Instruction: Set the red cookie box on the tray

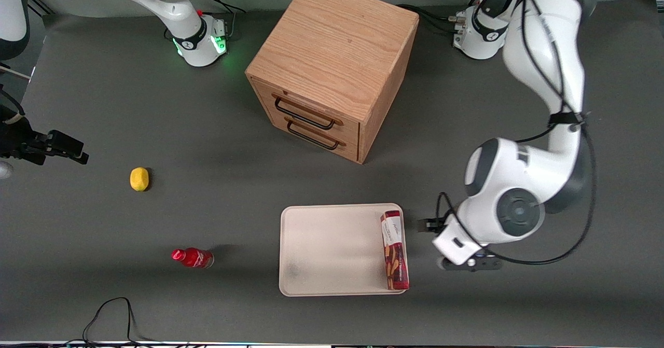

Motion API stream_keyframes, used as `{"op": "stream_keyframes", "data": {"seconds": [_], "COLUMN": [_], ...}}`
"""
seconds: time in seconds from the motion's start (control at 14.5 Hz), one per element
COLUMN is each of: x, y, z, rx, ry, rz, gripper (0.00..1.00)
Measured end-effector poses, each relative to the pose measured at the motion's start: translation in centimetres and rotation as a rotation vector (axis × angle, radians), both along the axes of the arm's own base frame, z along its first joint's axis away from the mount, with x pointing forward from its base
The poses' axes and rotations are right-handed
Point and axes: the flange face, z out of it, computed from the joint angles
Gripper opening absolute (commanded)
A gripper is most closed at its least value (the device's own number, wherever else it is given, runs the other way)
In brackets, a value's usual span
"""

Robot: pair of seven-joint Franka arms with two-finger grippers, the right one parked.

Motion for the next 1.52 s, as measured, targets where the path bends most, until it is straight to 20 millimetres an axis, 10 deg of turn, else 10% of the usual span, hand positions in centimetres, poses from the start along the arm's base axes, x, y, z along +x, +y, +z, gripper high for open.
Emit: {"op": "stream_keyframes", "data": {"seconds": [0.48, 0.76, 1.03, 1.52], "x": [-9.4, -15.3, -18.5, -18.6], "y": [16.9, 23.3, 24.1, 24.6], "z": [10.2, 12.7, 15.0, 15.5], "rx": [-0.006, -0.012, 0.09, 0.094], "ry": [0.068, 0.082, 0.112, 0.094], "rz": [-0.042, -0.063, -0.093, -0.082], "gripper": [1.0, 1.0, 1.0, 1.0]}}
